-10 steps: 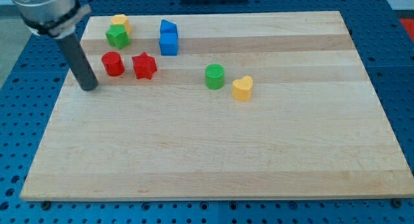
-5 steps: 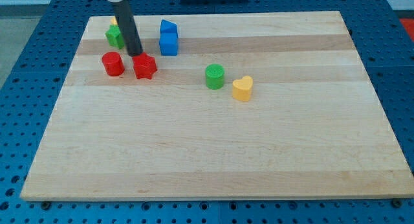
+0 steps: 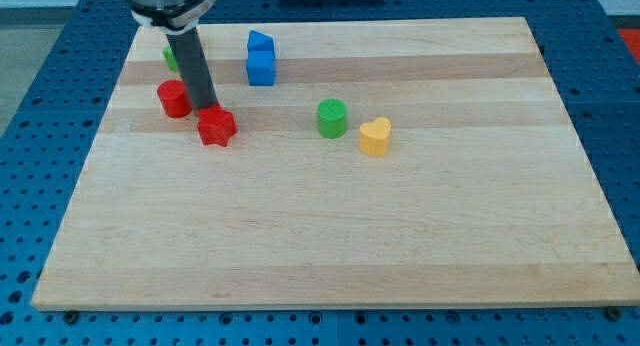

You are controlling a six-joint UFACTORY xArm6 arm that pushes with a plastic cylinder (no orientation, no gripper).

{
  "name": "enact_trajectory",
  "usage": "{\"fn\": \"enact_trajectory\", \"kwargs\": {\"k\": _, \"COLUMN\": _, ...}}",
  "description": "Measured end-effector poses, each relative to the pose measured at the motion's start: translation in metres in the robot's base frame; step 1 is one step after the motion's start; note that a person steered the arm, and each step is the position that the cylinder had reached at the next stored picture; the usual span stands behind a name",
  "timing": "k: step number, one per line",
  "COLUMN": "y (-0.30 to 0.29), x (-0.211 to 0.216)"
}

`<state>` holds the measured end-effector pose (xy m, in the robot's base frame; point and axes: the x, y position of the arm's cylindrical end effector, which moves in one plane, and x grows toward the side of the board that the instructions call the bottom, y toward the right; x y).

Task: Slide the red star closer to the green circle

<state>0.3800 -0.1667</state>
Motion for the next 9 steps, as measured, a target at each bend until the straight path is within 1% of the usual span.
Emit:
{"fn": "enact_trajectory", "kwargs": {"k": 3, "y": 0.005, "x": 0.072}}
{"fn": "enact_trajectory", "kwargs": {"k": 4, "y": 0.018, "x": 0.084}}
{"fn": "enact_trajectory", "kwargs": {"k": 6, "y": 0.052, "x": 0.087}}
{"fn": "enact_trajectory", "kwargs": {"k": 9, "y": 0.119, "x": 0.083}}
